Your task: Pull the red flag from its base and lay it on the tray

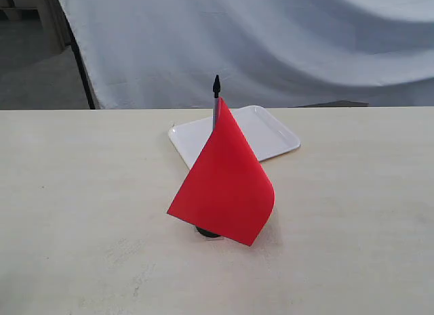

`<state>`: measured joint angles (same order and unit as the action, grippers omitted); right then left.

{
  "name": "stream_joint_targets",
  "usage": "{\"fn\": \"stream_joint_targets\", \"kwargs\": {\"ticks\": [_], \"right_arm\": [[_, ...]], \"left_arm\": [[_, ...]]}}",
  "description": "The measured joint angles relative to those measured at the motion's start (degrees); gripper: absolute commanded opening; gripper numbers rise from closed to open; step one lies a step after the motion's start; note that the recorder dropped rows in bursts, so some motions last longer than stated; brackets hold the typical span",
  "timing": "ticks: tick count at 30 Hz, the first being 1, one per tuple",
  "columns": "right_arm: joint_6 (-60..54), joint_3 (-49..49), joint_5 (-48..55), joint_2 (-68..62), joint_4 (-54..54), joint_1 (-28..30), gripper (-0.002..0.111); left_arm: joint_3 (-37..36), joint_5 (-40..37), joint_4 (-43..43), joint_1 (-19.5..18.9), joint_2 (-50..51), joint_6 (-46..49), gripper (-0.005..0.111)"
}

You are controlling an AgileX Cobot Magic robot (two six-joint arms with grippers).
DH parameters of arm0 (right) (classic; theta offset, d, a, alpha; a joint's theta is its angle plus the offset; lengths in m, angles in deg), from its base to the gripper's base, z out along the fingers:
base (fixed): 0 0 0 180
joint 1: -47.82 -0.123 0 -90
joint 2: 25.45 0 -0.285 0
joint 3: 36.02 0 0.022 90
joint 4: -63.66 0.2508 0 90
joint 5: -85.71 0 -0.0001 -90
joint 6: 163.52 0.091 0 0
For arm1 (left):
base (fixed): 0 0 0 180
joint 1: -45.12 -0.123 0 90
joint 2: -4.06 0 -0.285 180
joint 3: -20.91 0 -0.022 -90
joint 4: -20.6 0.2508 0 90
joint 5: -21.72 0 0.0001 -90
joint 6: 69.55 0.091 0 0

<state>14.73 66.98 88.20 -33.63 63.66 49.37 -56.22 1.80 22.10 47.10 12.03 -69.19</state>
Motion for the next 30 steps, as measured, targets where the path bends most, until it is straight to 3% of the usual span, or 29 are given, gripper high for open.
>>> {"fn": "stream_joint_targets", "kwargs": {"ticks": [30], "right_arm": [[0.0, 0.0, -3.8, 0.0, 0.0, 0.0, 0.0]], "left_arm": [[0.0, 0.0, 0.0, 0.0, 0.0, 0.0, 0.0]]}}
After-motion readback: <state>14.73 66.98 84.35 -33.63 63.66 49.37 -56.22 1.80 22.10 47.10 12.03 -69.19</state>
